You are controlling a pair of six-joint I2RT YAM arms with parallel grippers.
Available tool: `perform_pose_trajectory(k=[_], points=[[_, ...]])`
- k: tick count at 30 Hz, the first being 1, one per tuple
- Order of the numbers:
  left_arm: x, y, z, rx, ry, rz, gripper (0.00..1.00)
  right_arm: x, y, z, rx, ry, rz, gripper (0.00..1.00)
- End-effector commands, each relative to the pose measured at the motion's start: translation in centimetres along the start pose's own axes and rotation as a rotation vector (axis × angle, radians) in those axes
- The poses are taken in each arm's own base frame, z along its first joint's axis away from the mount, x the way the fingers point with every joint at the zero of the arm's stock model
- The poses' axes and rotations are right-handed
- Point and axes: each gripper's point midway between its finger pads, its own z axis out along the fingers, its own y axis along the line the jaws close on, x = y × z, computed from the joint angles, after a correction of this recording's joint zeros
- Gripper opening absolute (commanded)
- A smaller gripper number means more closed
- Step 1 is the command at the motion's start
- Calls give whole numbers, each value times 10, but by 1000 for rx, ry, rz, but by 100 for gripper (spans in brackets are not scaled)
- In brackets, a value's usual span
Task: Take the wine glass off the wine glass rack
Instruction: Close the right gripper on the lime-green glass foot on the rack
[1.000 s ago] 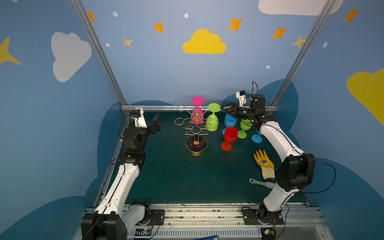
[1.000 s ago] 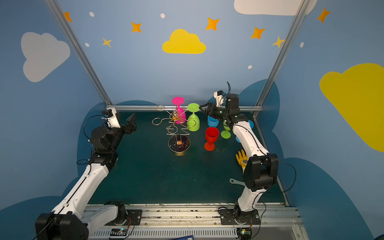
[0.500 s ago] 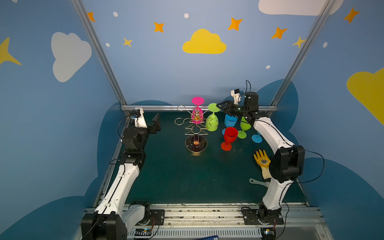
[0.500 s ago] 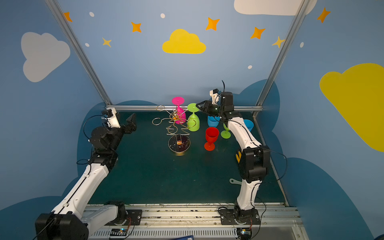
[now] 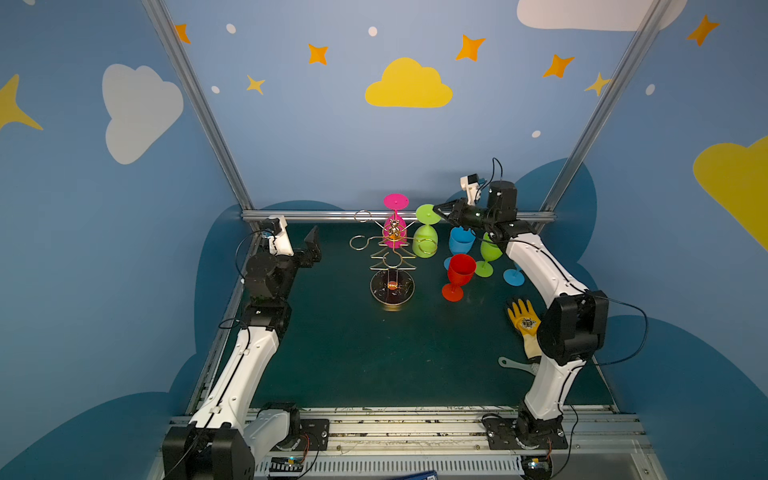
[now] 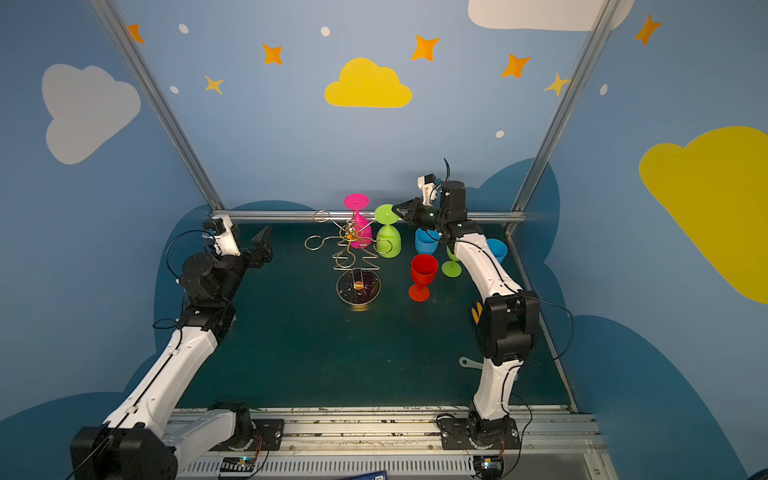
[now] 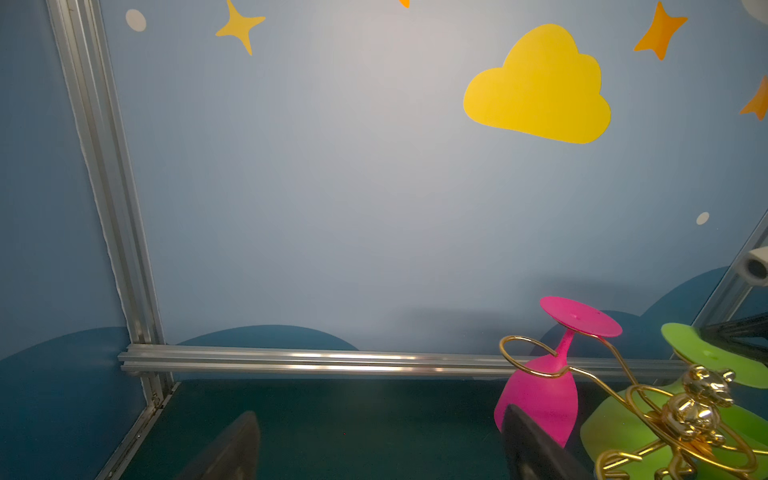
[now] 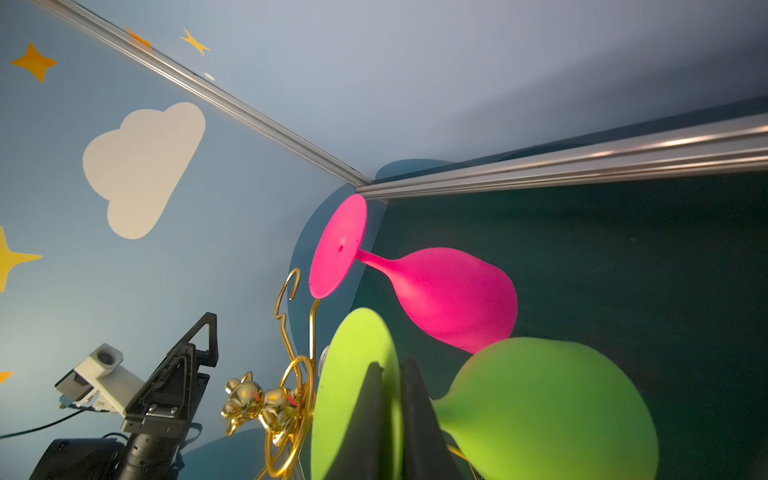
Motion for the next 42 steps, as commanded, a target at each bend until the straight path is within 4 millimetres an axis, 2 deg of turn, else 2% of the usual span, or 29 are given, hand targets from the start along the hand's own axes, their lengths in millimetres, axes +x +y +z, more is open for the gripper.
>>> perform_pose_trajectory(k=[1, 4, 17, 42], points=[[-1, 4, -2, -15, -10, -7, 90, -3, 10, -3, -31, -1, -4, 5], [-1, 4, -2, -17, -8, -9, 90, -5, 16, -4, -57, -6, 0, 0], [-2, 3, -3, -13, -10, -13, 90, -11, 40, -12, -125, -14, 2, 0], [-5, 3, -4, -12, -18, -13, 90, 16, 56, 2, -175, 55, 26, 0]])
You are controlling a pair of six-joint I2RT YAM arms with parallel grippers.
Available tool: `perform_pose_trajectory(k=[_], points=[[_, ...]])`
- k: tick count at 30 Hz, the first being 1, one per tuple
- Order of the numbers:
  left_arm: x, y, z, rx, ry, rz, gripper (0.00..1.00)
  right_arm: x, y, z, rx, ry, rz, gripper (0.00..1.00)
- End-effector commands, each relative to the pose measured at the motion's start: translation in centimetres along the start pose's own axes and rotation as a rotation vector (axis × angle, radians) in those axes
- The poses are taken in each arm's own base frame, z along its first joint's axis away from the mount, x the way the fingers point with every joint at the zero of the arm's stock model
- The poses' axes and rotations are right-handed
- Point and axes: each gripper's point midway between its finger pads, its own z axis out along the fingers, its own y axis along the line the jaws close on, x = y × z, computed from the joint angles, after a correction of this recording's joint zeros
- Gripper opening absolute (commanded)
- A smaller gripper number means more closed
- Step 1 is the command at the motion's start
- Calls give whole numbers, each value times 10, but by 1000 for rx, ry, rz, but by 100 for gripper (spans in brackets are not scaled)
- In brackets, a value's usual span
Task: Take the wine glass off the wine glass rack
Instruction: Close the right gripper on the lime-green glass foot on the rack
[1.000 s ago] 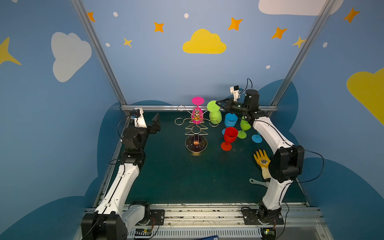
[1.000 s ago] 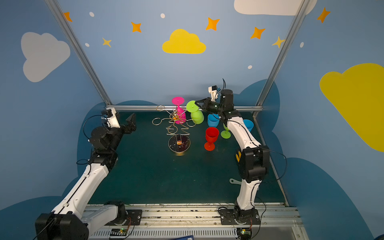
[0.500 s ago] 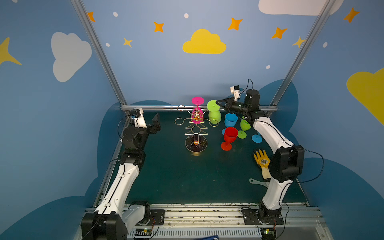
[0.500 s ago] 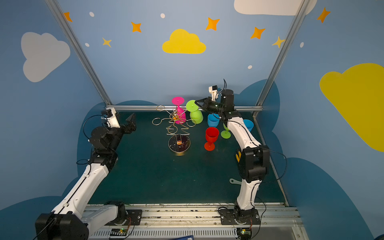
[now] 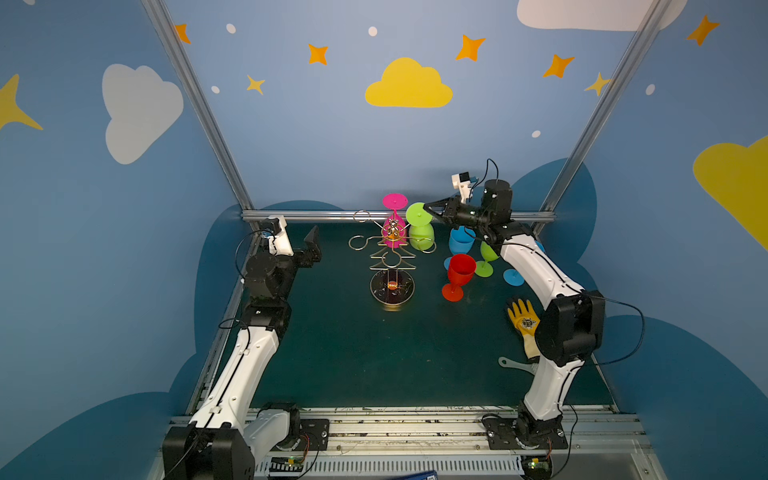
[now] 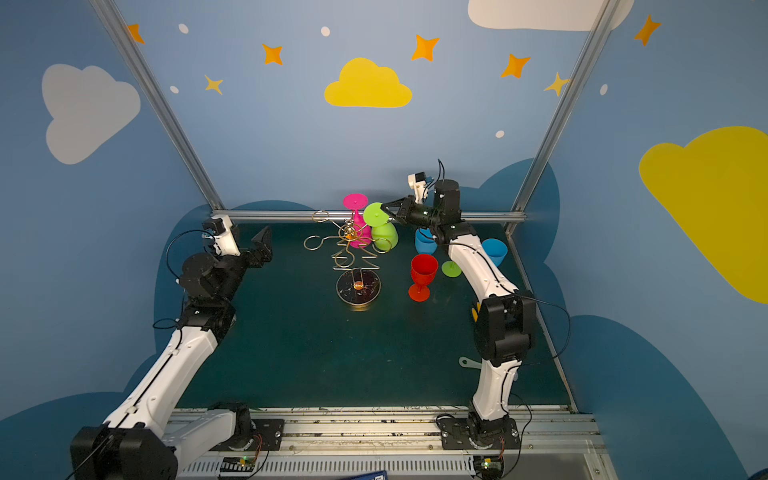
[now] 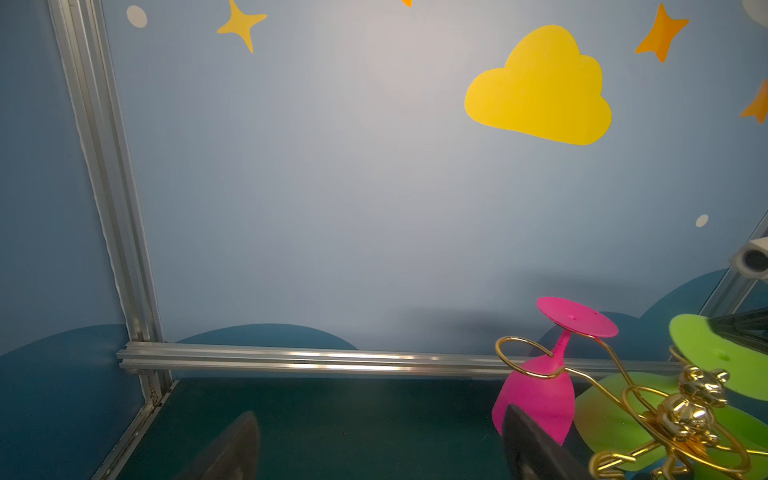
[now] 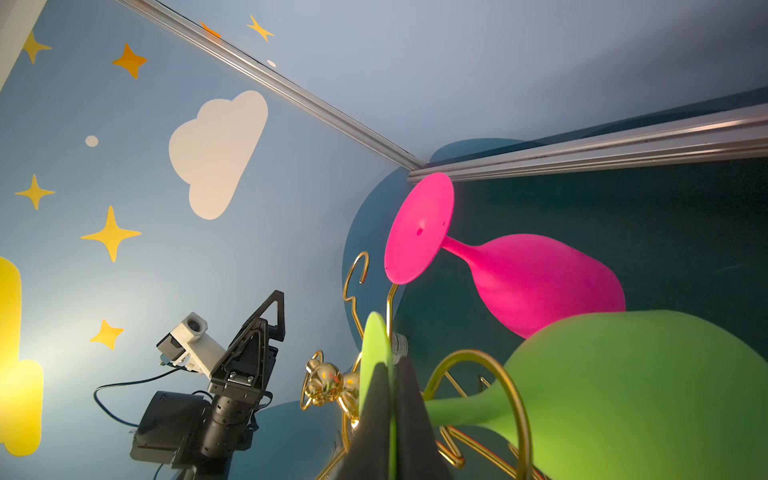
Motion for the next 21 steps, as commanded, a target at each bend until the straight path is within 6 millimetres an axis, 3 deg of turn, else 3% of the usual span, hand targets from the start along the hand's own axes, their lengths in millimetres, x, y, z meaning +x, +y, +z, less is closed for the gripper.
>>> perform_pose_trajectory(k=[1, 21], points=[[-5, 2, -5, -10, -19, -5, 90, 4, 20, -6, -33, 9, -35, 0], [-7, 2, -6, -11, -25, -8, 90, 17, 29, -33, 12, -9, -62, 0]])
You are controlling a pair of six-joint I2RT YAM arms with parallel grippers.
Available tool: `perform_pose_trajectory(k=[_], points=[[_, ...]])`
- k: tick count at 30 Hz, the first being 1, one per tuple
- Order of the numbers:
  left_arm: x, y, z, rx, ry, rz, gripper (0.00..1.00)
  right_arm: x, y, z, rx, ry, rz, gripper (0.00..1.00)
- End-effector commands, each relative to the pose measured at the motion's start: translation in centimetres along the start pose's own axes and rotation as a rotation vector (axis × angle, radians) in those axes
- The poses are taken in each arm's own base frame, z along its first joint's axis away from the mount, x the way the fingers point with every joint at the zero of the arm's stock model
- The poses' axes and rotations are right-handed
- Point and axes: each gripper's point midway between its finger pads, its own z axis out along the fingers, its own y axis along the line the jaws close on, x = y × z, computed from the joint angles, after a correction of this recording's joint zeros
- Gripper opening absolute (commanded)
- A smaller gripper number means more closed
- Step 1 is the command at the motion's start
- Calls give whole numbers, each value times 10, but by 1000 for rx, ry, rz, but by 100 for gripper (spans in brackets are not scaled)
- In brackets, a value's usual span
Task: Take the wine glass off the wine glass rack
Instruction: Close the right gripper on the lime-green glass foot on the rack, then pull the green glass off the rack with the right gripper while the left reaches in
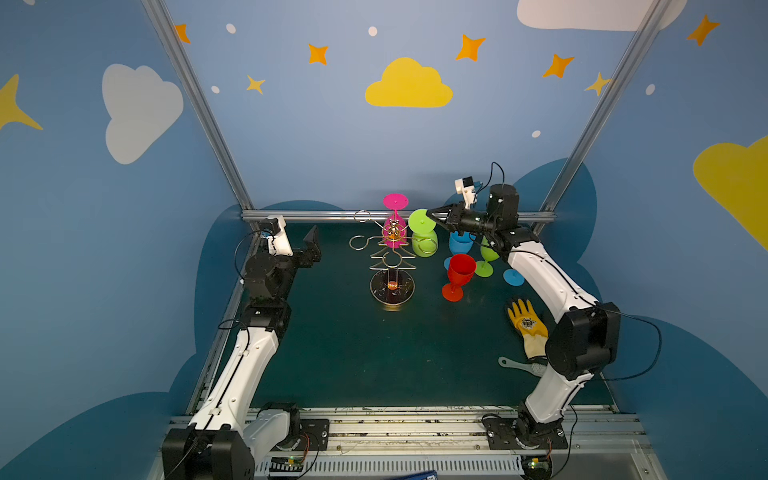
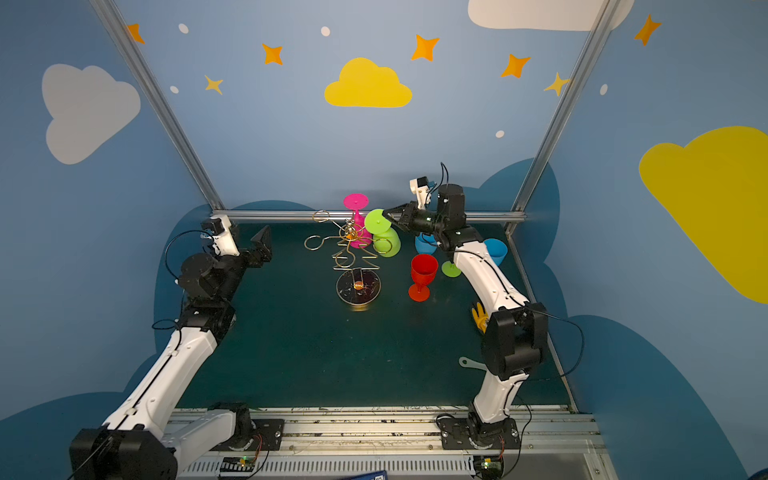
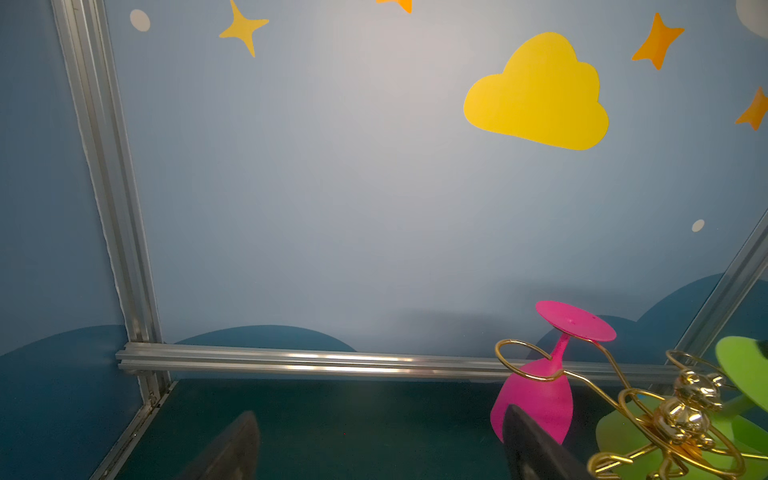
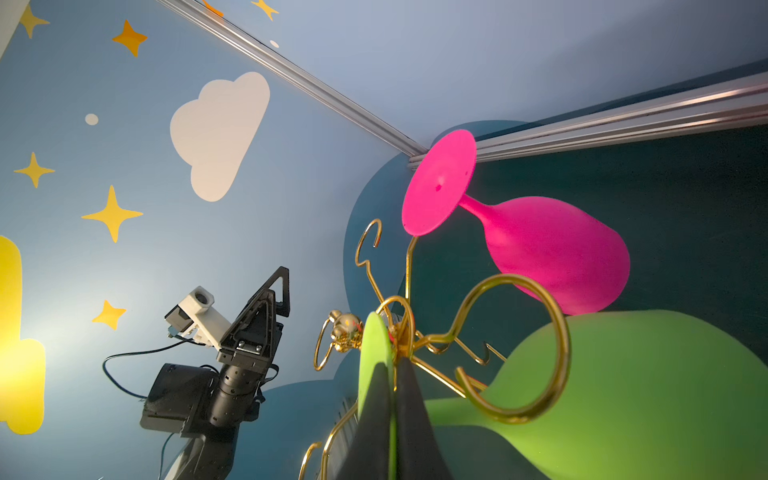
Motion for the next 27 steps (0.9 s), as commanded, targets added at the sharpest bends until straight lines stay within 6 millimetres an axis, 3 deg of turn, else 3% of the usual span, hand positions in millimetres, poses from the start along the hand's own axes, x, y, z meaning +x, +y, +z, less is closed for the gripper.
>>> perform_pose_trajectory(k=[1, 12, 19, 23, 27], points=[[-5, 2, -4, -11, -19, -2, 90, -4, 11, -13, -1, -28, -43, 0], [-7, 2, -6, -11, -24, -9, 90, -11, 8, -44, 41, -82, -62, 0], [-34, -14, -18, 65, -52, -77, 90, -20, 22, -73, 72, -141, -128, 0], [-57, -43, -24, 224, -38, -187, 88, -18, 42, -91, 106, -175, -211, 0], [-75, -90, -30, 493, 50, -331, 83, -16, 63, -109, 146, -201, -298, 0]])
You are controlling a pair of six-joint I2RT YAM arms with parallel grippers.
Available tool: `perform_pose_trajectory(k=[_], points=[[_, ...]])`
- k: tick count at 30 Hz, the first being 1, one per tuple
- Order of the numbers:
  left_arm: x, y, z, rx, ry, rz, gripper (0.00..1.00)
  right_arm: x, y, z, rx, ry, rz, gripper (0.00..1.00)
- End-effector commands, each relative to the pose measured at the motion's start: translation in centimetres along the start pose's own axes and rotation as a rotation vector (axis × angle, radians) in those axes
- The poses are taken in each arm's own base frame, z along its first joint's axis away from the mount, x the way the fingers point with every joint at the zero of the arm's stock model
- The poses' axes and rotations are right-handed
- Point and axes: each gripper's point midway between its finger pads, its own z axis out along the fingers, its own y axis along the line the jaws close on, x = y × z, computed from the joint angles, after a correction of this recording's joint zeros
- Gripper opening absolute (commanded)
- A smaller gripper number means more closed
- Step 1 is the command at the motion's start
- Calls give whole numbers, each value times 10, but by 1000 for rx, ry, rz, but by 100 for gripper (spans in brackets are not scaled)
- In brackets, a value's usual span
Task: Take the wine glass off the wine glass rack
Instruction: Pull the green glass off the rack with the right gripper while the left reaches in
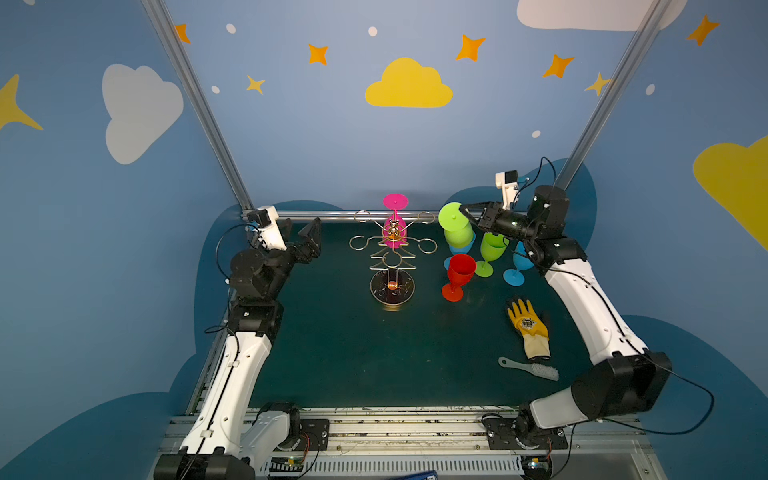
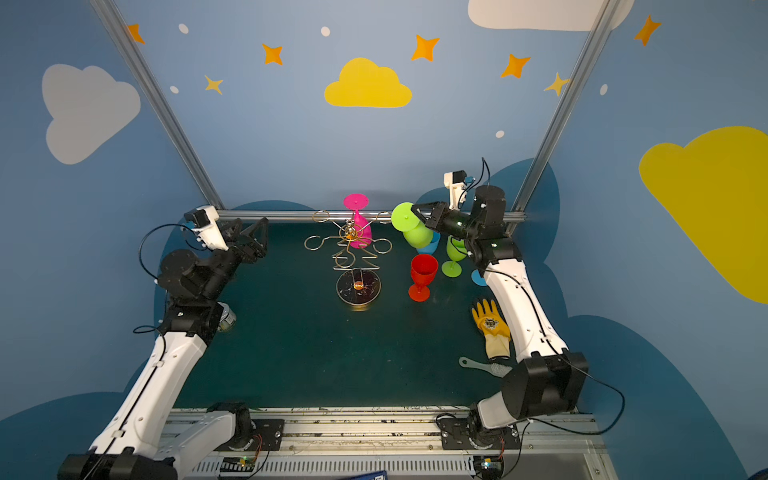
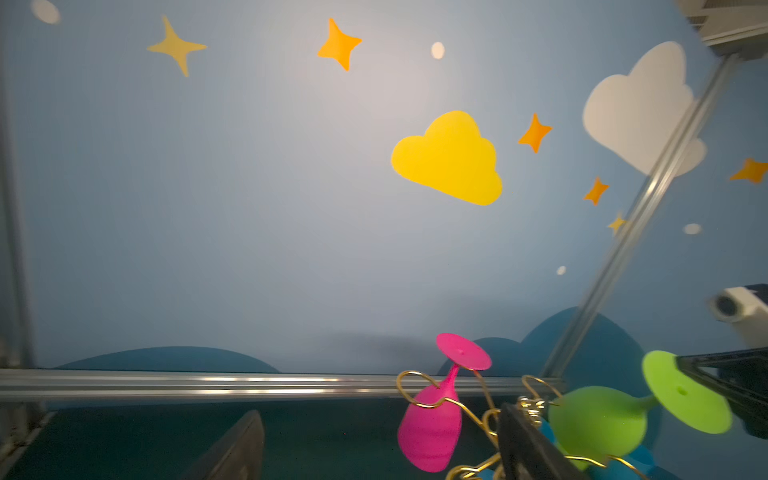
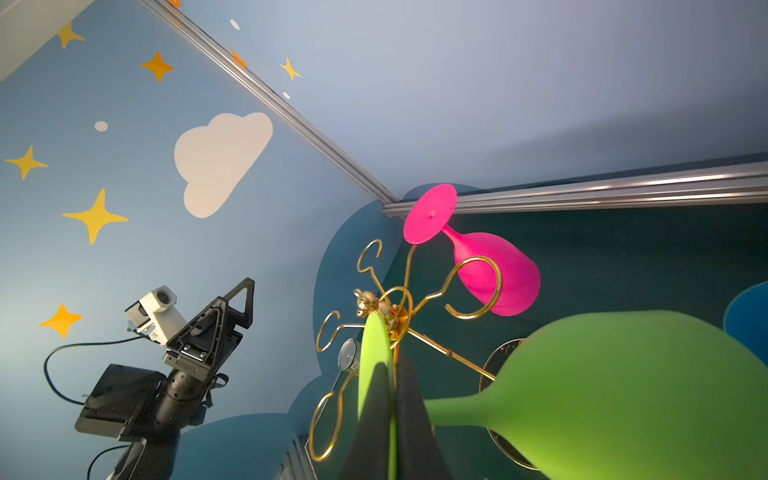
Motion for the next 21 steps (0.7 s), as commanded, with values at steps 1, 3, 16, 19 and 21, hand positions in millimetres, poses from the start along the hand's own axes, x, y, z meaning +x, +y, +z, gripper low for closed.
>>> perform_pose_trajectory(k=[1, 3, 16, 19, 21], points=[[-6, -51, 1, 268, 95, -175, 82, -5, 19, -19, 35, -29, -117, 0], [-6, -69, 5, 377, 141, -241, 80, -5, 31, -27, 34, -37, -157, 0], [24, -182, 13, 809, 414, -290, 76, 19, 116, -37, -116, -13, -362, 0], [32, -196, 15, 870, 472, -329, 74, 26, 129, -34, -156, -1, -388, 0], [35, -204, 16, 895, 494, -344, 73, 29, 136, -32, -175, 6, -396, 0]])
